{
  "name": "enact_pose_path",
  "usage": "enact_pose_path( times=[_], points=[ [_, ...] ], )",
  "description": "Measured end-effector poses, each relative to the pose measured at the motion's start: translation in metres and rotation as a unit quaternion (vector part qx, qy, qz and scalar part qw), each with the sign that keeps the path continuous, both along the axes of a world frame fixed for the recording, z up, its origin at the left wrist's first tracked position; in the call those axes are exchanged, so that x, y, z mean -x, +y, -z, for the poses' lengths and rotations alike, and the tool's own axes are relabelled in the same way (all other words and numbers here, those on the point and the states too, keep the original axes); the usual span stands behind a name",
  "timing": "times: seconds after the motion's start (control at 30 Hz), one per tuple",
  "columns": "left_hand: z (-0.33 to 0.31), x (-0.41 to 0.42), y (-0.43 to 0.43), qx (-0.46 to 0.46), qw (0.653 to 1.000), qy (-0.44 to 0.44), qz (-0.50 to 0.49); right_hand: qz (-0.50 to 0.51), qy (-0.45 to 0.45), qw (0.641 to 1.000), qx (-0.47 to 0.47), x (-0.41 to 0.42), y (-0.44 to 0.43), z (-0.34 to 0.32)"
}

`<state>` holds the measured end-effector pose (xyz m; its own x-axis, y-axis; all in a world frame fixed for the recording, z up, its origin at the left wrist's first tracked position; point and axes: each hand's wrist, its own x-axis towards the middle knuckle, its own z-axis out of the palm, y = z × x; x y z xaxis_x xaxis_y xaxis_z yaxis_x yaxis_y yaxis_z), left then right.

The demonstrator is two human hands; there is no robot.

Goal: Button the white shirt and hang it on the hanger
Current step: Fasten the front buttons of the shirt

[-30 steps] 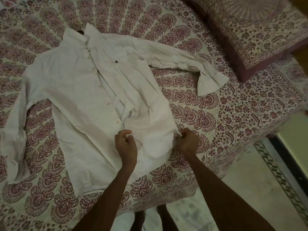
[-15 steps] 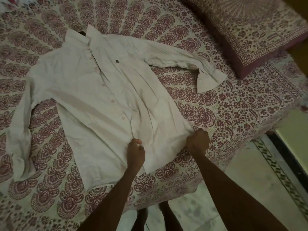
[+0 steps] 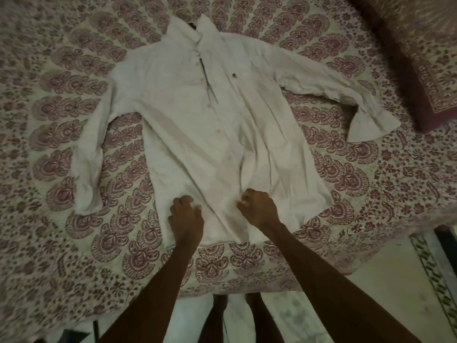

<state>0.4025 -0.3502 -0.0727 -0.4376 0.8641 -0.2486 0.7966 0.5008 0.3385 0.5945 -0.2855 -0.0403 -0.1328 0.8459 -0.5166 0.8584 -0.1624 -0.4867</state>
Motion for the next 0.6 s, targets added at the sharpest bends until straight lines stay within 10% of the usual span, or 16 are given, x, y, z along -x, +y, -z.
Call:
enact_pose_path(
  times=[0.2,0.6],
  points=[
    [0.007,0.045,-0.064,0.008,0.947,-0.019,0.321,-0.133,-0.083,0.987,-0.026,0.035,-0.024,0.008],
    [-0.003,0.097,-0.078,0.033,0.956,0.005,0.292,-0.214,-0.148,0.965,-0.022,0.053,-0.050,0.030]
  ],
)
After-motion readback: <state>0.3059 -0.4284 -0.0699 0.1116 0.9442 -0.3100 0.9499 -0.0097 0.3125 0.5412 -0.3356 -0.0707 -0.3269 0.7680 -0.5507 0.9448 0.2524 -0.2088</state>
